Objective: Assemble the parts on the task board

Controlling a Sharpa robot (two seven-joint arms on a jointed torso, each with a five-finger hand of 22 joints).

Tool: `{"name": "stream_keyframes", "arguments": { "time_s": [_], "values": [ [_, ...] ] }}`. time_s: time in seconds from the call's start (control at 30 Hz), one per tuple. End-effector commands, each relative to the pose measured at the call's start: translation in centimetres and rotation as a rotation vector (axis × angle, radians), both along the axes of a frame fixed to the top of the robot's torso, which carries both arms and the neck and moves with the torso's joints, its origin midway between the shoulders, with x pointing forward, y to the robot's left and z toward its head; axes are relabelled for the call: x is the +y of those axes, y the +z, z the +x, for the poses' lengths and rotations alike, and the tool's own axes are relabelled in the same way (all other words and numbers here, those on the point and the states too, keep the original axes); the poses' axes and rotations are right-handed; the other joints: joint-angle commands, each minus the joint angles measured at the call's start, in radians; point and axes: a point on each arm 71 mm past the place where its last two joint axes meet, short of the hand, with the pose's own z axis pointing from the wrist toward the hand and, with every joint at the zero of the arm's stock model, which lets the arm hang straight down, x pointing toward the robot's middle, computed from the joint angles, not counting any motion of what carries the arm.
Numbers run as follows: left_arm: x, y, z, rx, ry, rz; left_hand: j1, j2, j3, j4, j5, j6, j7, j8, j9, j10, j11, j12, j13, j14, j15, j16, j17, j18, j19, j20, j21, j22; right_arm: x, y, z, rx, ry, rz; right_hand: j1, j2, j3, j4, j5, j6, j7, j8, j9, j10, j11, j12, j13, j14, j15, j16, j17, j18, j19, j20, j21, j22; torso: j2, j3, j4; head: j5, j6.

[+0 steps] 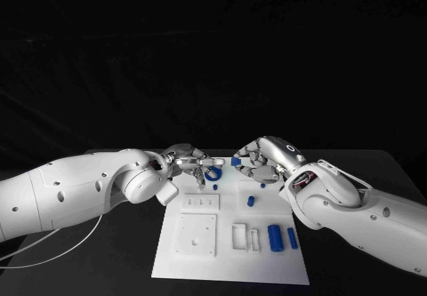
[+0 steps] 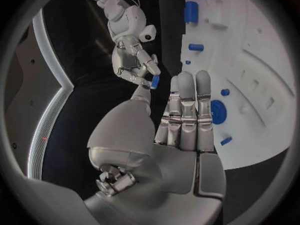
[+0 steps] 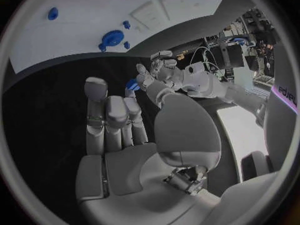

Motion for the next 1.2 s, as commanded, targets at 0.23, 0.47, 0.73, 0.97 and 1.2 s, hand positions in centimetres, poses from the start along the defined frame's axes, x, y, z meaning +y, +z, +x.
{"name": "stream_keyframes", "arguments": {
  "time_s": [0.23,0.47,0.73,0.97,1.2],
  "values": [
    [-0.7,0.0,-0.3,0.032,-0.032,-0.028,-0.026,0.006,-0.024,0.048,-0.007,-0.002,0.001,0.001,0.000,-0.004,0.003,0.009,0.008,0.004,0.004,-0.001,-0.003,0.009,0.002,0.001,-0.010,0.004,0.8,0.3,-0.6,-0.019,0.027,-0.004,0.001,-0.008,-0.002,0.006,-0.002,-0.002,-0.003,0.003,0.002,0.004,-0.005,0.000,0.001,-0.003,-0.007,-0.001,0.001,-0.003,0.051,-0.007,0.002,0.000,0.001,-0.0004,0.0021,-0.003,-0.005],
    [-1.1,0.0,-0.5,0.057,-0.043,-0.059,-0.012,0.029,-0.039,0.039,-0.005,0.005,-0.001,0.001,-0.001,-0.006,0.002,0.009,0.012,0.002,0.004,0.001,-0.004,0.009,0.001,0.001,-0.012,0.008,1.1,0.4,-0.7,-0.019,0.035,-0.003,0.003,-0.007,-0.004,0.008,-0.001,-0.001,-0.004,0.002,0.002,0.004,-0.005,0.000,0.002,-0.002,-0.007,-0.002,0.000,-0.003,0.051,-0.008,0.003,-0.001,0.000,-0.0005,0.0013,-0.006,-0.005],
    [-1.3,0.1,-0.7,0.068,-0.045,-0.089,0.002,0.057,-0.049,0.005,-0.002,0.013,-0.002,0.001,-0.001,-0.005,0.001,0.009,0.014,0.001,0.003,0.003,-0.005,0.009,0.001,0.001,-0.015,0.015,1.4,0.3,-0.8,-0.013,0.042,-0.006,0.003,-0.007,-0.006,0.010,-0.001,0.000,-0.004,0.002,0.002,0.005,-0.005,0.000,0.002,-0.002,-0.007,-0.002,0.001,-0.003,0.051,-0.008,0.004,-0.001,0.001,-0.0008,0.0016,-0.009,-0.005],
    [-1.5,0.1,-0.7,0.072,-0.043,-0.106,0.023,0.083,-0.045,-0.027,0.003,0.021,-0.005,0.001,-0.001,-0.003,-0.002,0.008,0.012,0.002,0.002,0.005,-0.005,0.008,0.001,-0.001,-0.016,0.019,1.6,0.3,-0.8,-0.008,0.049,-0.011,0.003,-0.007,-0.008,0.011,0.000,0.000,-0.004,0.003,0.002,0.005,-0.005,0.000,0.003,-0.002,-0.007,-0.003,0.000,-0.003,0.051,-0.008,0.002,-0.002,0.000,-0.0008,0.0020,-0.012,-0.005],
    [-1.5,0.2,-0.7,0.070,-0.036,-0.119,0.047,0.105,-0.044,-0.052,0.120,0.043,-0.010,0.001,0.000,-0.004,-0.005,0.003,0.002,0.002,-0.001,0.005,-0.005,0.006,0.001,-0.003,-0.017,0.023,1.7,0.2,-0.8,-0.003,0.054,-0.016,0.002,-0.007,-0.013,0.014,0.000,0.000,-0.004,0.002,0.002,0.005,-0.005,0.000,0.003,-0.002,-0.007,-0.003,0.000,-0.003,0.051,-0.008,0.003,-0.003,0.000,-0.0006,0.0023,-0.013,-0.005]
  ]
}}
